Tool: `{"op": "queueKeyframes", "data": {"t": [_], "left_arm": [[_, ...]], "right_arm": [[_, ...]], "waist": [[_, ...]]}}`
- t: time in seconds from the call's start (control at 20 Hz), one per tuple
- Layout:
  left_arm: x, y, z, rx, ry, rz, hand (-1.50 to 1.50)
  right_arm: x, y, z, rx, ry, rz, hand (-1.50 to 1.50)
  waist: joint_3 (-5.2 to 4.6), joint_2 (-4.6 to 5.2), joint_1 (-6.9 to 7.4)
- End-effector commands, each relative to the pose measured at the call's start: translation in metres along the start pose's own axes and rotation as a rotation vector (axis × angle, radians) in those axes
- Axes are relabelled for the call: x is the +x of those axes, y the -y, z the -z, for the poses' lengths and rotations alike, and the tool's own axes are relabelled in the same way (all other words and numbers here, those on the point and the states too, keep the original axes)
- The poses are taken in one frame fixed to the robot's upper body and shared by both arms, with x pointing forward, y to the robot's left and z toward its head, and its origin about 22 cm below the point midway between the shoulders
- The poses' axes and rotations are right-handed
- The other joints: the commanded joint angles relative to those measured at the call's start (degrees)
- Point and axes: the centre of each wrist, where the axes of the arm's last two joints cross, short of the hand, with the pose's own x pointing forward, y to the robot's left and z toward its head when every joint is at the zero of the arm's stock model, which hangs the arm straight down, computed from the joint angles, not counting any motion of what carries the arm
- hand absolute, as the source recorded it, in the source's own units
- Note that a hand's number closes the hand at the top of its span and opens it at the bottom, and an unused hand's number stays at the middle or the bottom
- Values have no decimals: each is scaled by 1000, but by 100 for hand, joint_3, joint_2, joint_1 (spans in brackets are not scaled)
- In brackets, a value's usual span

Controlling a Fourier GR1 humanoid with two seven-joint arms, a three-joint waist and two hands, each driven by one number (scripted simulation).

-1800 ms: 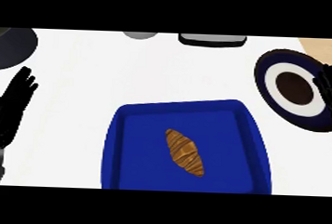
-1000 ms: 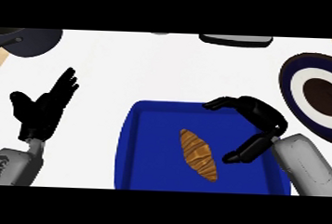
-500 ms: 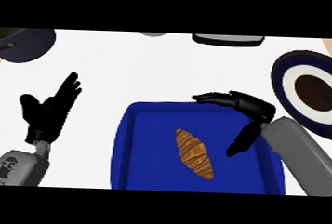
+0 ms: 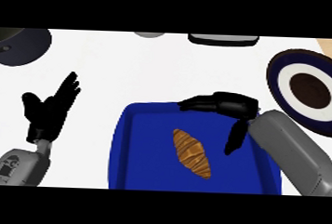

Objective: Pick the croissant from the tray and place it in the plate

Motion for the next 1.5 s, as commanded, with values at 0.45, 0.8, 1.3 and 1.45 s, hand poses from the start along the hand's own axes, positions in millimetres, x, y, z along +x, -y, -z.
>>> {"op": "queueKeyframes", "data": {"t": [0.45, 0.8, 1.3, 1.45], "left_arm": [[-2, 9, -13, 20, 3, 1, 0], [5, 7, -4, 12, -1, -6, 0], [-10, -6, -7, 3, -10, -7, 0], [3, -9, -9, 21, -6, 0, 0]], "right_arm": [[13, -7, 25, 217, -76, -212, -150], [20, -30, 58, 297, -115, -233, -150], [20, -40, 75, 283, -152, -291, -150], [16, -54, 87, 307, -154, -295, -150]], "waist": [[-2, -20, -50], [-2, -17, -47], [-3, -15, -54], [-2, -14, -42]]}}
